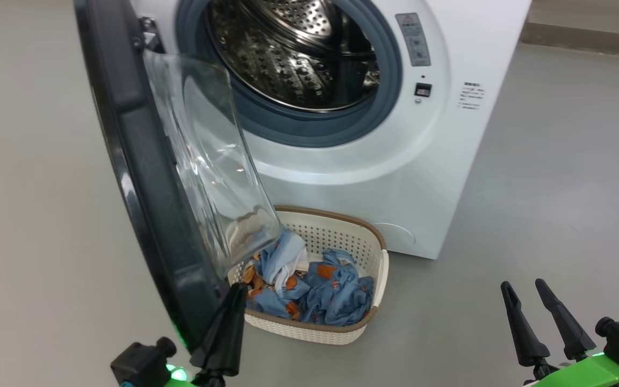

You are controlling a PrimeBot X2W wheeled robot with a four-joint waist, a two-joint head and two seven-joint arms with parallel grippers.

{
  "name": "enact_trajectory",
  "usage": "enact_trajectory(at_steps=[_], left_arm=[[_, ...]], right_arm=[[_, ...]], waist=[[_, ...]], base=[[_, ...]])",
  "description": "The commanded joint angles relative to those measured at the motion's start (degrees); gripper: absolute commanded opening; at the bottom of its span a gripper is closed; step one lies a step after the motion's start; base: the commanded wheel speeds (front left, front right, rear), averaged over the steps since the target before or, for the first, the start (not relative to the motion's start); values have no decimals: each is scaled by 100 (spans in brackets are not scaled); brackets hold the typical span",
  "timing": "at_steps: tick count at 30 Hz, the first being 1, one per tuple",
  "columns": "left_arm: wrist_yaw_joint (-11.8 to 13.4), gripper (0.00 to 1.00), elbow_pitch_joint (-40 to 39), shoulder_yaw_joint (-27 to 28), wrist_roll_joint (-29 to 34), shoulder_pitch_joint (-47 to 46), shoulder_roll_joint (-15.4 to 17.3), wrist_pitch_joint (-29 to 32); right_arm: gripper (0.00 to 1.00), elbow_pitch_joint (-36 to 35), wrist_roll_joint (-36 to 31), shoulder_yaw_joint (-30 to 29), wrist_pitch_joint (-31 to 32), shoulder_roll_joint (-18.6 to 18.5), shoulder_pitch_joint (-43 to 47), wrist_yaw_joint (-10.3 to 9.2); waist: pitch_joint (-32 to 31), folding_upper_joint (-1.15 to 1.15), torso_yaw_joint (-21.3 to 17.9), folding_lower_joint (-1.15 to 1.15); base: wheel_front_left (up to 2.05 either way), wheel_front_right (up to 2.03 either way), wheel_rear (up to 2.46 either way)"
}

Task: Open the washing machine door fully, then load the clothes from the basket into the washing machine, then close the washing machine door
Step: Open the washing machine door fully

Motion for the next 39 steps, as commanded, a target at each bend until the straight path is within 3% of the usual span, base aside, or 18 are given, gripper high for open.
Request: enact_trajectory(at_steps=[1, 22, 39], left_arm=[[143, 0, -127, 361, -100, -67, 184, -11], [560, 0, -395, 1181, -261, 106, 604, -107], [755, 0, -329, 2302, -263, -114, 973, -212]], right_arm=[[100, -140, -77, 134, -71, -149, 13, 43], [100, -176, -111, 158, -71, -145, -20, 43], [100, -170, -133, 190, -71, -217, -183, 43]], waist=[[-44, 0, 129, 0], [94, 0, 482, 0], [404, 0, 561, 0]], base=[[0, 0, 0], [0, 0, 0], [0, 0, 0]])
